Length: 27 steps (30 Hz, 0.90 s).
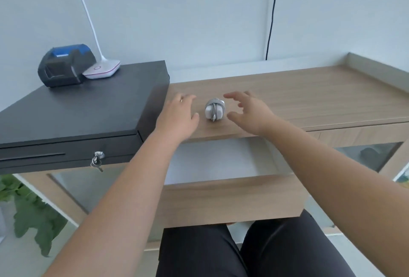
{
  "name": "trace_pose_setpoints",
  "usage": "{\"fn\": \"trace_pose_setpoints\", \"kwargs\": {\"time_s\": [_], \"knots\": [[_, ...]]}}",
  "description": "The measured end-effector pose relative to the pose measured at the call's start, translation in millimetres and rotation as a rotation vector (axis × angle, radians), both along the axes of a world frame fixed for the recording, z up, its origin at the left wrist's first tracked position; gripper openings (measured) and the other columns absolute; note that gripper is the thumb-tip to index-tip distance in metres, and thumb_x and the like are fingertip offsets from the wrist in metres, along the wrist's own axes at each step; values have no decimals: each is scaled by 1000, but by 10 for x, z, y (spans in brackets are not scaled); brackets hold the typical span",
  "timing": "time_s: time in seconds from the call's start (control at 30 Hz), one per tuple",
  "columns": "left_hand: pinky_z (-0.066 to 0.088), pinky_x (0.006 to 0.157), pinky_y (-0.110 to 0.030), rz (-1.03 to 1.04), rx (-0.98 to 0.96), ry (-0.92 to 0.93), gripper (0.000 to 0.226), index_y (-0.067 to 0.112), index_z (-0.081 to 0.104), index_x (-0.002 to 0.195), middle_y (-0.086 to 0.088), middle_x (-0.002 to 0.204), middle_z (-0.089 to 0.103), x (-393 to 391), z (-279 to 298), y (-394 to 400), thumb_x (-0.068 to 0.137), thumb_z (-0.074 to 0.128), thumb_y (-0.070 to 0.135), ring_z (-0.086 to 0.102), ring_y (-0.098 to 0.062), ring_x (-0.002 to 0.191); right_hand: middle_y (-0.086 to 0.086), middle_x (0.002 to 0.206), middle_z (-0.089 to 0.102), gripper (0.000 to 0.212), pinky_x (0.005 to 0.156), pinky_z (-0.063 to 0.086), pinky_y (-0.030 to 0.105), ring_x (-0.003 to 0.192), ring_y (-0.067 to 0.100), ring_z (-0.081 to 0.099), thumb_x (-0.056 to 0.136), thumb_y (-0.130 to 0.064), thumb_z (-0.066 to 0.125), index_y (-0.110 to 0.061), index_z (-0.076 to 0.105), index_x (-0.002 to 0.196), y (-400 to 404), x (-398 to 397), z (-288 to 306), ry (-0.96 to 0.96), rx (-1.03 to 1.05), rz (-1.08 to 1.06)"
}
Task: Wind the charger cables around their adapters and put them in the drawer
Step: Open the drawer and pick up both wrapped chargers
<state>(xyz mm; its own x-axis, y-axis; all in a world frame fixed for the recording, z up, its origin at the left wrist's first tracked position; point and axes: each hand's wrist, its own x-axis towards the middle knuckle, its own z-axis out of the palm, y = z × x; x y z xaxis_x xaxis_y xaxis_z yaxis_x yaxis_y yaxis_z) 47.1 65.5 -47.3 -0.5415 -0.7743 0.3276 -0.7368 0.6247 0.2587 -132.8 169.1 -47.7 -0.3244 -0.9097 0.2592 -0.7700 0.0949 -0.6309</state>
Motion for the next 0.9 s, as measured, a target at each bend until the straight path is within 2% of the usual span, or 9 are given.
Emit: {"fn": "trace_pose_setpoints", "kwargs": {"time_s": [0.1, 0.2, 0.3, 0.37, 0.47, 0.6, 0.73, 0.83, 0.9], "knots": [[33, 110, -41, 66, 108, -51, 57, 21, 34, 147, -7, 151, 29, -130, -86, -315, 94, 53, 29, 30, -32, 136, 4, 143, 35, 68, 91, 36, 25, 122, 23, 50, 82, -33, 68, -37, 36, 141, -334, -68, -38, -54, 88, 16], [25, 115, -43, 115, 155, -61, 61, 26, 29, 150, -11, 157, 20, -189, -189, -466, 94, 51, 37, 22, -37, 139, 4, 146, 30, 82, 95, 32, 27, 130, 23, 42, 75, -41, 76, -41, 30, 144, -517, -112, -108, -142, 118, 44], [29, 111, -42, 105, 167, 21, 63, 35, 23, 151, -8, 154, 26, -211, -246, -553, 95, 50, 39, 29, -38, 135, 3, 141, 36, 88, 104, 34, 28, 129, 20, 43, 70, -45, 80, -42, 31, 143, -611, -117, -224, -211, 70, 70], [33, 105, -40, 71, 164, 96, 69, 43, 14, 151, -6, 148, 33, -223, -274, -580, 94, 52, 38, 37, -35, 130, 1, 139, 40, 91, 108, 37, 34, 128, 18, 45, 65, -49, 82, -44, 32, 141, -652, -137, -303, -216, 29, 94], [38, 99, -39, 93, 147, 154, 77, 43, 10, 151, -7, 143, 38, -228, -332, -630, 91, 57, 36, 43, -33, 127, -1, 140, 42, 96, 108, 36, 34, 128, 15, 43, 61, -48, 85, -46, 32, 141, -693, -192, -330, -207, 35, 139], [39, 104, -42, 114, 150, 323, 84, 28, 15, 151, -9, 144, 43, -211, -428, -662, 85, 68, 29, 42, -31, 132, -4, 136, 48, 94, 103, 37, 28, 126, 11, 45, 59, -46, 86, -48, 35, 138, -764, -182, -361, -218, 7, 141], [42, 103, -42, 77, 122, 416, 84, 29, 21, 148, -4, 143, 47, -200, -417, -583, 82, 72, 39, 46, -24, 129, -5, 129, 52, 91, 96, 38, 23, 119, 12, 49, 59, -39, 86, -47, 38, 136, -736, -186, -389, -195, -44, 154], [48, 94, -39, 44, 171, 487, 78, 34, 32, 141, 5, 121, 59, -176, -338, -407, 76, 75, 46, 57, -20, 111, -13, 119, 54, 92, 93, 37, 19, 113, 6, 50, 59, -35, 88, -46, 39, 136, -606, -234, -346, -247, -55, 169], [49, 86, -32, 16, 227, 504, 67, 37, 45, 131, 16, 104, 59, -146, -277, -251, 73, 78, 47, 59, -11, 98, -15, 113, 55, 91, 91, 44, 20, 103, 3, 57, 59, -32, 90, -45, 41, 135, -486, -266, -321, -347, -57, 202]]}}
